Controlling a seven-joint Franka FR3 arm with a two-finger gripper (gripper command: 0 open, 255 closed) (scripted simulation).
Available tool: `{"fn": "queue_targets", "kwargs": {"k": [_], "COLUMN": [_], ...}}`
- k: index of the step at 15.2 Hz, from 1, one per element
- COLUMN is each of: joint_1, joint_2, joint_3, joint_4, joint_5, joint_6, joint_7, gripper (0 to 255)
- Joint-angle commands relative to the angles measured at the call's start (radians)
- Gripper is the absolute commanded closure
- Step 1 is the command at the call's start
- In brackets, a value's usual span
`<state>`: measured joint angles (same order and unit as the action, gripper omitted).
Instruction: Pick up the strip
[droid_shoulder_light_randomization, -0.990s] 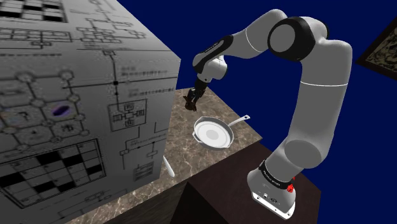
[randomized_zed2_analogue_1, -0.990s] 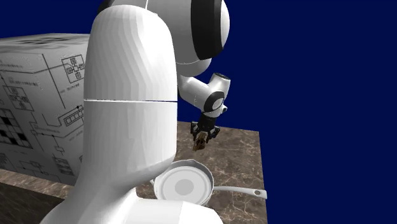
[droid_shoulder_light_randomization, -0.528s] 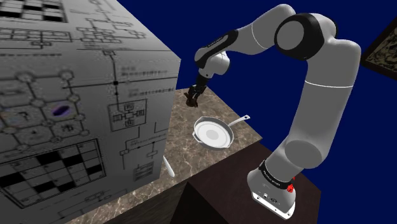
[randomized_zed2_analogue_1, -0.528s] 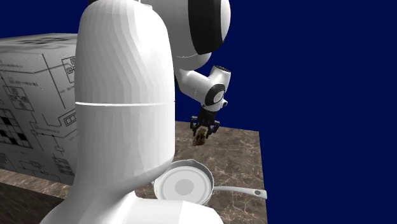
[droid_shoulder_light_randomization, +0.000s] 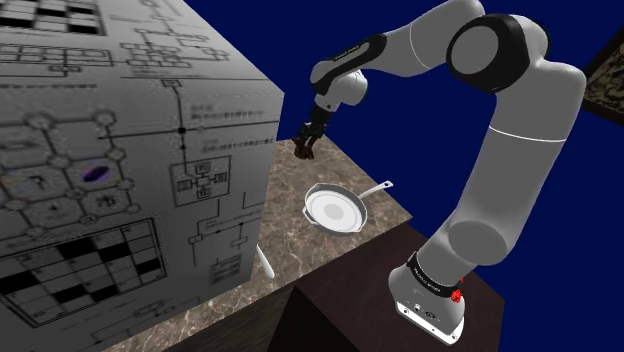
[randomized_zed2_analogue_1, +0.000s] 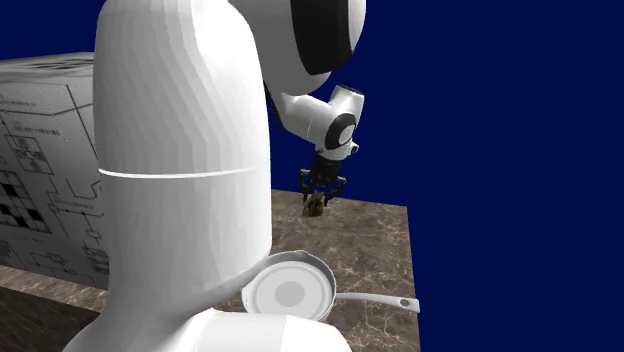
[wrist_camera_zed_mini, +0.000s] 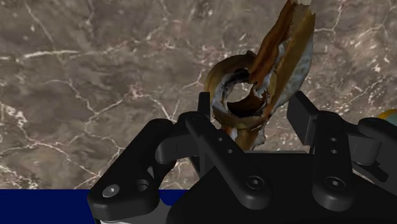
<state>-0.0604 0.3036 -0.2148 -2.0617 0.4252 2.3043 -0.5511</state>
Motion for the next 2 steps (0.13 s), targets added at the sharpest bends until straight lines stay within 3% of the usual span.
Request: {"fn": "queue_targets", "kwargs": {"k": [1, 2], "joint_1": [0.000, 0.000], "joint_2": [-0.009, -0.009], "joint_3": [-0.003, -0.003], "joint_4": [0.003, 0.003], "joint_5": [-0.006, -0.006], "joint_6": [-0.012, -0.012], "joint_7": [0.004, 0.004], "gripper": [255, 255]}}
